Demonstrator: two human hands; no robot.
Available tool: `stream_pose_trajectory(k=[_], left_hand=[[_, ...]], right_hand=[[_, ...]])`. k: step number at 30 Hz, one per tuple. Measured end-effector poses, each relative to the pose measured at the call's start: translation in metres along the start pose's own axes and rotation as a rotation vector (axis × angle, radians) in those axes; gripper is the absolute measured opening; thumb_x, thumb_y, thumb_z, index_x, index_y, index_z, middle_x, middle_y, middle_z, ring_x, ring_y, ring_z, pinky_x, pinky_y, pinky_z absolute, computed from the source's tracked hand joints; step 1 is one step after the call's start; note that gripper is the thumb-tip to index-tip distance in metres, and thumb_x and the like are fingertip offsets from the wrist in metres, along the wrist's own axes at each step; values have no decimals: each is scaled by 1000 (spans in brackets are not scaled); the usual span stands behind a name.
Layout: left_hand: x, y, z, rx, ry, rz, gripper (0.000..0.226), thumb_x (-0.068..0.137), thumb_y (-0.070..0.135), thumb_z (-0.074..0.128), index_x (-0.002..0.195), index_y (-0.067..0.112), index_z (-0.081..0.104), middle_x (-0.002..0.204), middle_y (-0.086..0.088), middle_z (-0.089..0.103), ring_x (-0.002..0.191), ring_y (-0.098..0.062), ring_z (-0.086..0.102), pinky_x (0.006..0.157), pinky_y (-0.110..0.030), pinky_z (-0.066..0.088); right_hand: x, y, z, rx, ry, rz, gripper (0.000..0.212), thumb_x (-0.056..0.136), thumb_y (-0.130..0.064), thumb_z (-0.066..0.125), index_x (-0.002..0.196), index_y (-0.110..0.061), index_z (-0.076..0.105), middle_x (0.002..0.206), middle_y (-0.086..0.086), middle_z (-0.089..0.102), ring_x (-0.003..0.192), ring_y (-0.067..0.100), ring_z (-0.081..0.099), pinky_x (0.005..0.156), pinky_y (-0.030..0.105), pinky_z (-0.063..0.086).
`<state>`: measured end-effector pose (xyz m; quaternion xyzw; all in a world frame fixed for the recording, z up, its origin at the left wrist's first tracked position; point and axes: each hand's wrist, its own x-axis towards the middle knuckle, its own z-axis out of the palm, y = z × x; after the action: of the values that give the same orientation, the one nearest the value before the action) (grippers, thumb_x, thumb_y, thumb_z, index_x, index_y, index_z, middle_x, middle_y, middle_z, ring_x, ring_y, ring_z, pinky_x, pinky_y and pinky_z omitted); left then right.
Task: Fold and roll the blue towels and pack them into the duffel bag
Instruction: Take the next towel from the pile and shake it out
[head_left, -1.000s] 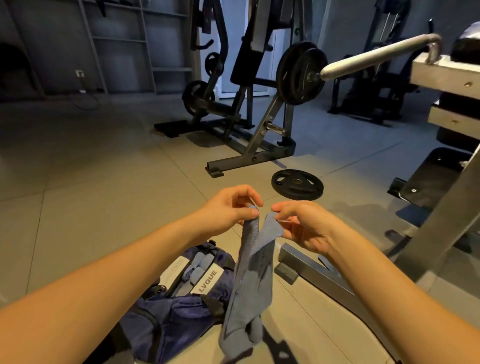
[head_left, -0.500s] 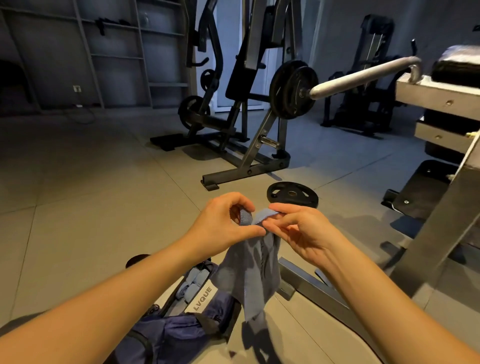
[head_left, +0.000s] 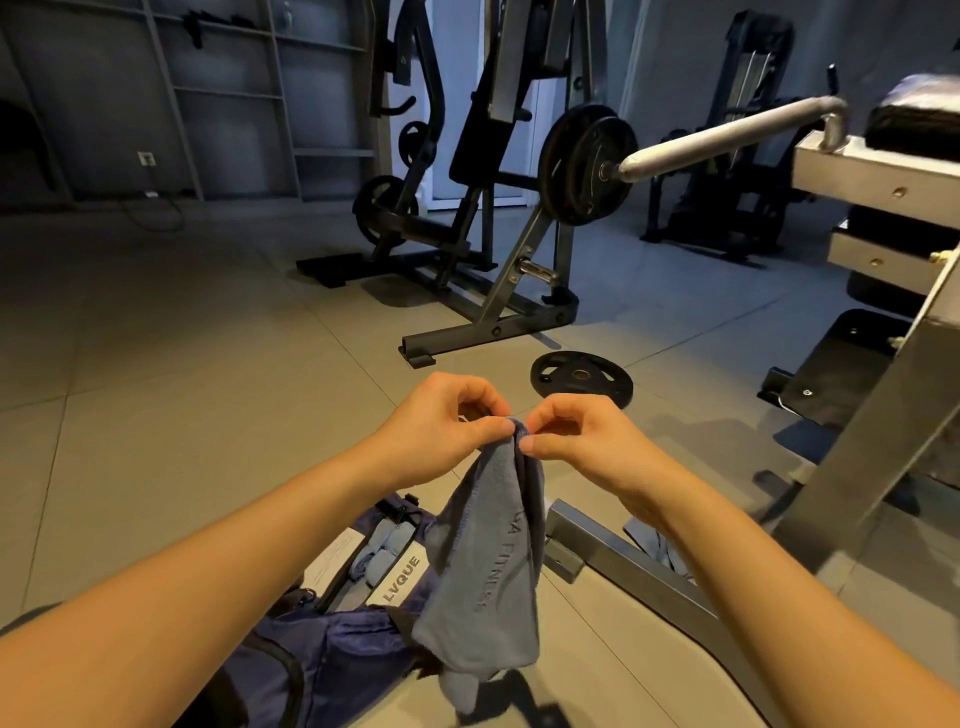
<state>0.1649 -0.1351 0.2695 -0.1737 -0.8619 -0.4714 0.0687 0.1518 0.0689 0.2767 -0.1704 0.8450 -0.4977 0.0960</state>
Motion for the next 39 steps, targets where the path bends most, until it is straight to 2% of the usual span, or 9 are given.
stream_pose_trajectory(k=[3,9,15,22,26,31,34,37,39], left_hand=[[-1,4,-4,-12,-45,-11,3,91,18,75,94,16,75,88,-1,76,84,-15,73,85,-42,61],[-5,3,-9,91,-90,48,12,91,16,73,96,27,69,88,8,69,82,-8,65,79,-39,59],[-7,3,-8,92,-108,90,18,92,10,70,103,23,64,95,4,70,91,-14,68,84,-45,58],[-6,1,-5,76,-101,70,22,94,7,66,108,23,60,93,2,72,91,-13,70,86,-47,59],[-7,2,-2,50,-105,66,23,95,7,65,109,24,59,93,0,73,90,-17,71,85,-49,59],[-8,1,1,110,-72,60,23,93,14,70,108,26,58,87,1,73,82,-11,69,80,-45,59],[-7,2,5,71,-26,0,20,91,16,72,105,23,59,81,-4,73,77,-20,70,76,-51,59],[-7,-2,9,-49,-46,-108,14,91,19,73,102,18,63,80,-14,73,79,-32,71,79,-53,59],[-6,-6,9,-83,-77,-160,9,91,18,73,98,16,68,82,-14,74,78,-27,72,76,-46,56]], right_hand=[[1,3,5,38,-32,-4,7,90,-17,73,97,-15,72,99,1,76,100,17,70,98,44,54],[1,1,11,42,-5,23,4,91,-7,67,92,-9,71,97,11,73,101,26,67,93,43,53],[1,3,13,92,-4,-86,15,88,-15,75,95,-2,71,93,18,73,84,22,69,86,40,56],[1,5,17,-12,83,-240,9,90,-13,73,92,-5,71,87,14,73,86,32,68,79,46,56],[3,8,18,-29,113,-219,13,89,-21,75,93,-12,67,80,18,67,73,29,66,75,52,56],[4,11,20,-169,38,-185,12,95,-30,66,94,-18,69,89,7,71,86,24,69,82,50,58],[3,9,17,-216,20,-182,13,98,-28,61,92,-17,65,91,7,68,88,22,65,82,48,58],[4,13,8,-112,35,-170,13,99,-25,60,93,-14,64,94,8,67,93,24,64,87,49,55],[6,17,2,7,68,-143,13,100,-22,58,91,-15,63,95,7,68,94,23,64,91,49,53]])
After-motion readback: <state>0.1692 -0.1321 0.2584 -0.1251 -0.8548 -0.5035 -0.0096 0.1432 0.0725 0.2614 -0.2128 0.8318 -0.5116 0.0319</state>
